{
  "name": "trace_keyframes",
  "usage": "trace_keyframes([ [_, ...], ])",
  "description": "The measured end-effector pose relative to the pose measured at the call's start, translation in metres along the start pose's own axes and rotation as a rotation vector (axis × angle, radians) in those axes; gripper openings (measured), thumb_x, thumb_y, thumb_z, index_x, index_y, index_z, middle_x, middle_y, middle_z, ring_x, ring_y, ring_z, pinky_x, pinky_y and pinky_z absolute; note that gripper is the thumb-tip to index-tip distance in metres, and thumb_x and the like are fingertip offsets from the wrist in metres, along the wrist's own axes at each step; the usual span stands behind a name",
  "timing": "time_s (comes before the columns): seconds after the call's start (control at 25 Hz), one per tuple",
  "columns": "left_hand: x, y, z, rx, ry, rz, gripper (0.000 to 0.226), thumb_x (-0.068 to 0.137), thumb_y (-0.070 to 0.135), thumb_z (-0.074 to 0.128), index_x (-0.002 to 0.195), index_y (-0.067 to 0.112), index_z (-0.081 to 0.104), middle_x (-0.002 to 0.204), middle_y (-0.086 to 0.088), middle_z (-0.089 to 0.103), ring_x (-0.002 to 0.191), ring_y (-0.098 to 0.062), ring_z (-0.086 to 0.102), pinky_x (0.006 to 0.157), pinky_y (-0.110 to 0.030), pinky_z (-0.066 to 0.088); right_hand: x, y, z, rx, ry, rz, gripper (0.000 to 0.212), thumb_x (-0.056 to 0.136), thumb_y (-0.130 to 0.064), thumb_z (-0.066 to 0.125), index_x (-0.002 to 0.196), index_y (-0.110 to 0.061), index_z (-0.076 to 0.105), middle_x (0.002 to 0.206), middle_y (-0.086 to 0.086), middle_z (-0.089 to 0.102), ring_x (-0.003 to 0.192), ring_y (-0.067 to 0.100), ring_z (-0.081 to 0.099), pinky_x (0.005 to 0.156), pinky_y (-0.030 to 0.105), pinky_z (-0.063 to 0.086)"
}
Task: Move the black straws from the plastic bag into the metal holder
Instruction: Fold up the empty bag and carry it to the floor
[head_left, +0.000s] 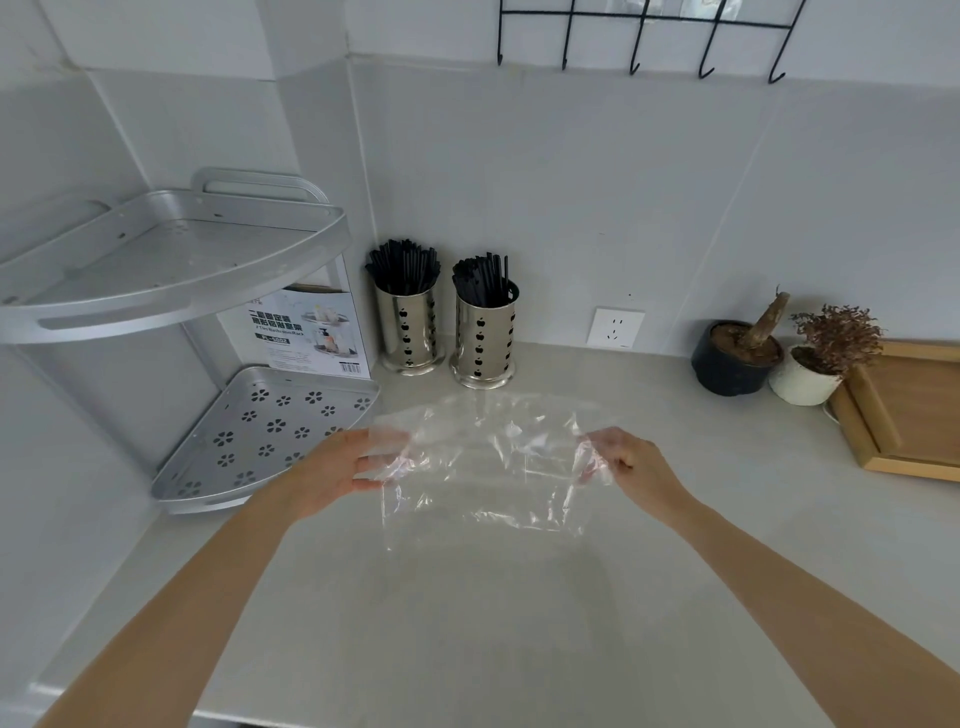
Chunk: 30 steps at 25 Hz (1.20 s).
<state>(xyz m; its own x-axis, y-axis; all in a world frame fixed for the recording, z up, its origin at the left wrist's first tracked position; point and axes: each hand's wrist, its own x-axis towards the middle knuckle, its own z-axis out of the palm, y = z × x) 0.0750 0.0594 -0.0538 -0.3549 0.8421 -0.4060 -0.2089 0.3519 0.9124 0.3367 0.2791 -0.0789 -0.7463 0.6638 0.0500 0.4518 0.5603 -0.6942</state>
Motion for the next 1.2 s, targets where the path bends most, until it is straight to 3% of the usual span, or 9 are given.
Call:
trace_keyframes([
  [0.12, 0.004, -0.001, -0.003, 0.186, 0.068, 0.028, 0.023, 0.089, 0.011, 0.05, 0.098, 0.027, 0.064, 0.114, 0.001, 0.062, 0.105, -0.014, 0.057, 0.095, -0.033, 0.041, 0.001, 0.003, -0.003, -0.093, -0.072, -0.046, 0.045, 0.079, 0.015, 0.036, 0.095, -0.01, 0.071, 0.105, -0.006, 0.062, 0.097, 0.017, 0.06, 0.084, 0.024, 0.045],
  [0.24, 0.006, 0.005, -0.001, 0.224, 0.145, 0.13, 0.029, 0.087, 0.0, 0.049, 0.095, 0.025, 0.06, 0.112, 0.002, 0.059, 0.095, -0.005, 0.06, 0.083, -0.019, 0.046, 0.005, -0.003, -0.006, -0.206, -0.126, -0.12, 0.049, 0.079, 0.015, 0.034, 0.081, -0.013, 0.074, 0.126, -0.005, 0.057, 0.11, 0.016, 0.057, 0.09, 0.028, 0.045],
  [0.44, 0.009, 0.026, 0.012, 0.343, 0.15, 0.241, 0.035, 0.085, -0.007, 0.047, 0.091, 0.026, 0.057, 0.099, 0.005, 0.058, 0.081, -0.004, 0.063, 0.061, -0.008, 0.05, 0.014, -0.031, -0.006, -0.089, -0.062, -0.064, 0.036, 0.08, 0.008, 0.037, 0.095, -0.014, 0.061, 0.114, -0.007, 0.059, 0.069, 0.016, 0.058, 0.064, 0.014, 0.041],
  [0.52, 0.011, 0.036, 0.021, 0.382, 0.103, 0.287, 0.038, 0.086, -0.008, 0.044, 0.098, 0.027, 0.055, 0.099, 0.003, 0.058, 0.078, -0.005, 0.064, 0.064, -0.011, 0.053, 0.019, -0.048, 0.0, 0.007, -0.115, -0.069, 0.029, 0.088, -0.006, 0.048, 0.114, -0.016, 0.056, 0.122, -0.003, 0.06, 0.101, 0.012, 0.06, 0.085, 0.015, 0.04],
  [0.6, 0.012, 0.047, 0.031, 0.4, 0.063, 0.33, 0.04, 0.086, -0.007, 0.044, 0.111, 0.023, 0.052, 0.101, 0.002, 0.059, 0.074, -0.001, 0.065, 0.068, -0.014, 0.053, 0.023, -0.065, 0.006, 0.069, -0.257, -0.047, 0.038, 0.088, -0.025, 0.056, 0.125, -0.021, 0.05, 0.124, -0.007, 0.06, 0.11, 0.003, 0.054, 0.084, 0.008, 0.038],
  [0.8, 0.016, 0.055, 0.043, 0.401, 0.062, 0.379, 0.045, 0.087, -0.003, 0.047, 0.128, 0.014, 0.043, 0.101, 0.0, 0.058, 0.086, -0.016, 0.063, 0.07, -0.016, 0.053, 0.028, -0.081, 0.015, 0.107, -0.281, 0.021, 0.013, 0.084, -0.017, 0.056, 0.094, -0.013, 0.063, 0.084, -0.006, 0.071, 0.069, -0.004, 0.057, 0.051, 0.005, 0.035],
  [0.96, 0.017, 0.045, 0.038, 0.462, 0.161, 0.341, 0.061, 0.081, 0.024, 0.062, 0.135, 0.018, 0.033, 0.123, 0.002, 0.053, 0.11, -0.015, 0.053, 0.095, -0.028, 0.042, 0.024, -0.076, 0.011, 0.174, -0.224, 0.079, 0.01, 0.084, -0.009, 0.053, 0.087, -0.01, 0.062, 0.081, -0.003, 0.072, 0.059, -0.008, 0.062, 0.054, 0.001, 0.039],
  [1.08, 0.013, 0.037, 0.033, 0.364, 0.217, 0.26, 0.107, 0.056, 0.062, 0.07, 0.141, 0.02, 0.021, 0.134, 0.004, 0.042, 0.125, -0.015, 0.041, 0.106, -0.036, 0.033, 0.024, -0.072, 0.006, 0.277, -0.128, 0.188, 0.012, 0.086, -0.009, 0.053, 0.092, -0.003, 0.062, 0.086, 0.002, 0.071, 0.064, -0.002, 0.065, 0.056, 0.009, 0.047],
  [1.2, 0.011, 0.028, 0.044, 0.343, 0.173, 0.123, 0.104, 0.071, 0.05, 0.066, 0.145, 0.02, -0.001, 0.151, -0.001, 0.023, 0.137, -0.017, 0.027, 0.11, -0.037, 0.024, 0.025, -0.075, 0.0, 0.509, 0.002, 0.253, 0.011, 0.087, -0.01, 0.054, 0.086, -0.018, 0.061, 0.084, 0.0, 0.07, 0.066, -0.002, 0.066, 0.064, 0.017, 0.048],
])
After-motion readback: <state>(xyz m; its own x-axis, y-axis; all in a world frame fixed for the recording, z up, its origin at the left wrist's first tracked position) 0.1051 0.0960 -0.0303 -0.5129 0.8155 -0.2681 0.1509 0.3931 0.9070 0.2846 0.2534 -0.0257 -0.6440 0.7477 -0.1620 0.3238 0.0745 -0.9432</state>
